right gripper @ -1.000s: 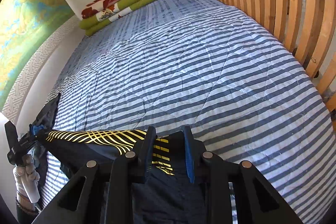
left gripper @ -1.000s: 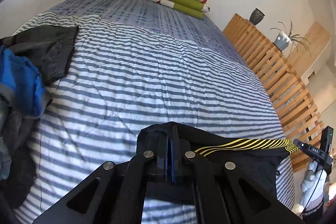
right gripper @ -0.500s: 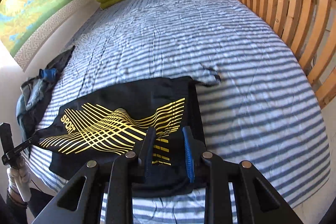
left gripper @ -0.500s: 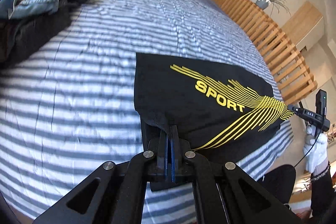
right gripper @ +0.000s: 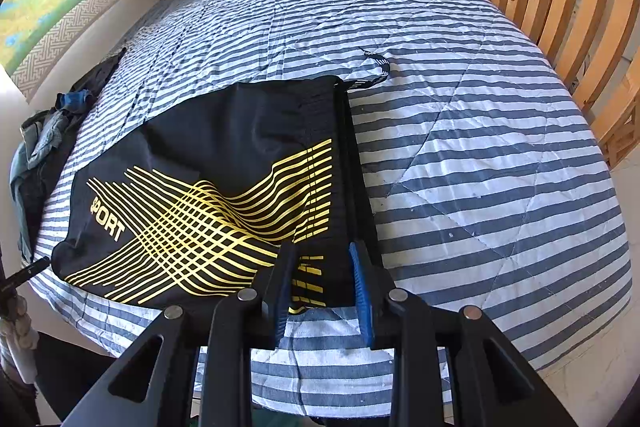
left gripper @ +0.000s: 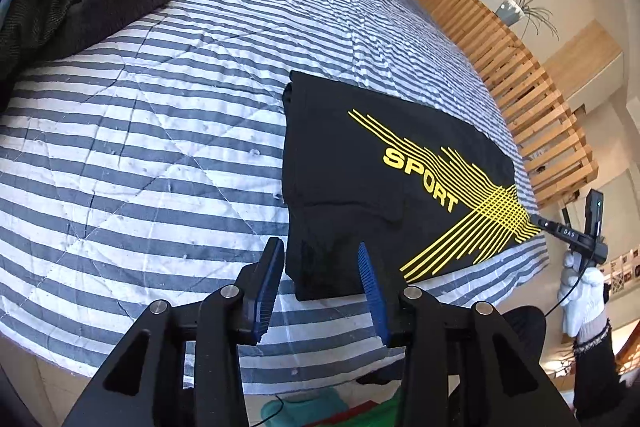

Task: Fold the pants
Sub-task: 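Fold the shorts' leg over toward the waistband with both tools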

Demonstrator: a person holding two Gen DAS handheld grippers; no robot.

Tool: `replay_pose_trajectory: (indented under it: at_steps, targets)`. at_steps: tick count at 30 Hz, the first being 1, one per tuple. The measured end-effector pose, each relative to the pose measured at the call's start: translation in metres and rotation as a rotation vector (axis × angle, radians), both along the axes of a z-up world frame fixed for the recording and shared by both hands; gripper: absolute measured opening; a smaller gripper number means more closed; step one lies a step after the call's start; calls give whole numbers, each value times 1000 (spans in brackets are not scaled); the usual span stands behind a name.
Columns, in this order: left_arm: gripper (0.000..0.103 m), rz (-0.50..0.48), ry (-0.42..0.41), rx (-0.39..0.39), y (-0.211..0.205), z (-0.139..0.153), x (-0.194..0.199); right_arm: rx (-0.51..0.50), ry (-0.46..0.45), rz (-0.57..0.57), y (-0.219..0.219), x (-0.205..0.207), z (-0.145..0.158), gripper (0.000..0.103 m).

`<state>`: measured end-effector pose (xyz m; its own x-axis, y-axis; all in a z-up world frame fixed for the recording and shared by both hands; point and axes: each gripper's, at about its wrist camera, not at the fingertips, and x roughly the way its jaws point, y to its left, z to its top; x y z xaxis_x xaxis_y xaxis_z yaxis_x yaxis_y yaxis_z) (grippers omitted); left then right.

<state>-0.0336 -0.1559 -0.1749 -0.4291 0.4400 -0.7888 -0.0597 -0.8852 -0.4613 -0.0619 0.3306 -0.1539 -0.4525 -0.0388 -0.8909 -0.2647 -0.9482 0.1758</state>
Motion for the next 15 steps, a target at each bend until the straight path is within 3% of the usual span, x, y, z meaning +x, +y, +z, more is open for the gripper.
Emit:
replay_pose_trajectory:
  at_steps: [2,5,7,8,10,12,14,15]
  targets:
    - [48,-18,-34,43,0,-6,-8,8,-5,5,-3,-2,-2,25]
    - [44,-16,-54,87,2,-14,-21,8,-5,7,-4,-4,-2,25]
    - [3,-32,-64,121,6,-14,-26,15,-3,-2,-4,-6,0,24]
    - [2,-34,-54,133,7,-10,-27,21,2,-9,-2,-7,2,24]
    - [5,-58,-21,153,8,2,-24,52,14,-40,3,-7,10,24]
    - [12,-79,-14,92,12,9,-19,80,32,-67,7,-7,18,24]
    - [27,-97,-27,62,14,8,-15,72,30,-57,9,-8,20,24]
    - [40,-98,-33,51,15,6,-14,66,24,-46,8,-8,19,24]
